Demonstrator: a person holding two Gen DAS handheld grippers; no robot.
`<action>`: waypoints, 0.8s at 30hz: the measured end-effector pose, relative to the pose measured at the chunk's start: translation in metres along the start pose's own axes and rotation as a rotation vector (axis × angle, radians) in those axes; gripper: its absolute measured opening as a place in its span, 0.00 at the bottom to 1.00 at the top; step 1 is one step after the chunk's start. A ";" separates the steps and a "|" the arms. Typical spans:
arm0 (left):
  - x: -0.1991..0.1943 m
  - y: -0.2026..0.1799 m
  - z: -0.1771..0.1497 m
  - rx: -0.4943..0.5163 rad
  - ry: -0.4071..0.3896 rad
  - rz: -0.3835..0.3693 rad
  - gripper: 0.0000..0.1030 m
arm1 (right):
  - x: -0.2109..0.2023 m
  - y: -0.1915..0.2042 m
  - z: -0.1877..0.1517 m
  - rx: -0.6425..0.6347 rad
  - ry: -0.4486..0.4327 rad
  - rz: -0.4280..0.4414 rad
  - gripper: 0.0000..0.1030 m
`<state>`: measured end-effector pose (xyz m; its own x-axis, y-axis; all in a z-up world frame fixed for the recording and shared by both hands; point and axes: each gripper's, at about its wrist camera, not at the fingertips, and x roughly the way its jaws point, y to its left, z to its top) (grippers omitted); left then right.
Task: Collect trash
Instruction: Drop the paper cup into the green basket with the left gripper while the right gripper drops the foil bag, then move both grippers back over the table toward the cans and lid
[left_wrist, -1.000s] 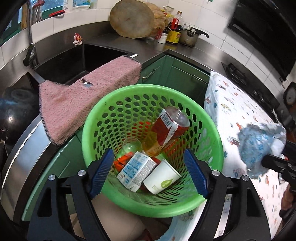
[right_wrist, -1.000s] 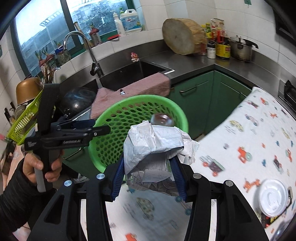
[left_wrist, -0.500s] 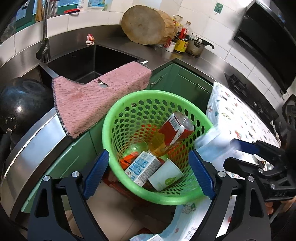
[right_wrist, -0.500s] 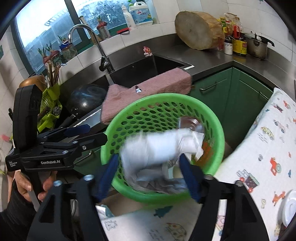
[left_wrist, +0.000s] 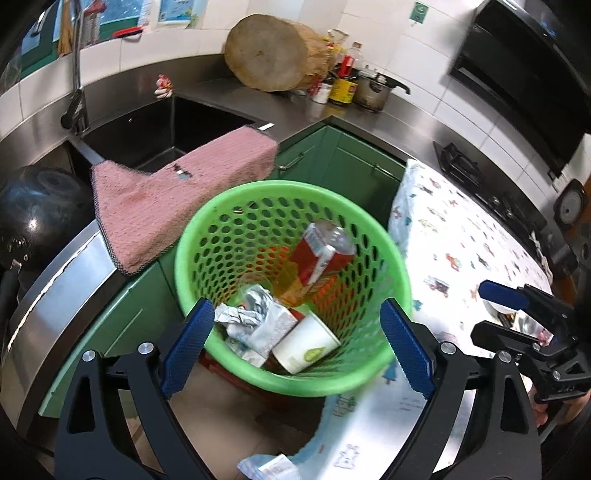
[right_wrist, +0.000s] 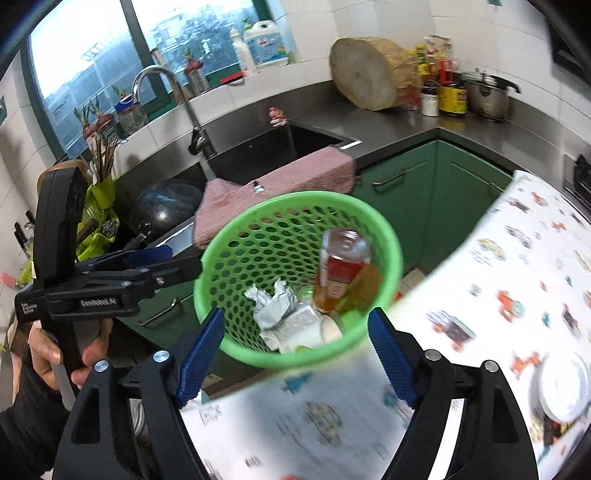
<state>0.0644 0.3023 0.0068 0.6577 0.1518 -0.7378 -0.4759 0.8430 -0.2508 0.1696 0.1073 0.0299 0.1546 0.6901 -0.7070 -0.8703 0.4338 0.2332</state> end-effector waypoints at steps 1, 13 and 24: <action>-0.003 -0.005 -0.001 0.008 -0.002 -0.003 0.88 | -0.009 -0.006 -0.005 0.011 -0.007 -0.016 0.77; -0.039 -0.083 -0.019 0.127 -0.013 -0.054 0.90 | -0.100 -0.066 -0.064 0.122 -0.071 -0.155 0.83; -0.060 -0.162 -0.030 0.249 -0.011 -0.103 0.93 | -0.178 -0.113 -0.116 0.197 -0.122 -0.276 0.84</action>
<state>0.0842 0.1414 0.0726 0.7025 0.0628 -0.7089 -0.2485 0.9550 -0.1617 0.1859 -0.1323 0.0521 0.4360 0.5907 -0.6790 -0.6834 0.7082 0.1773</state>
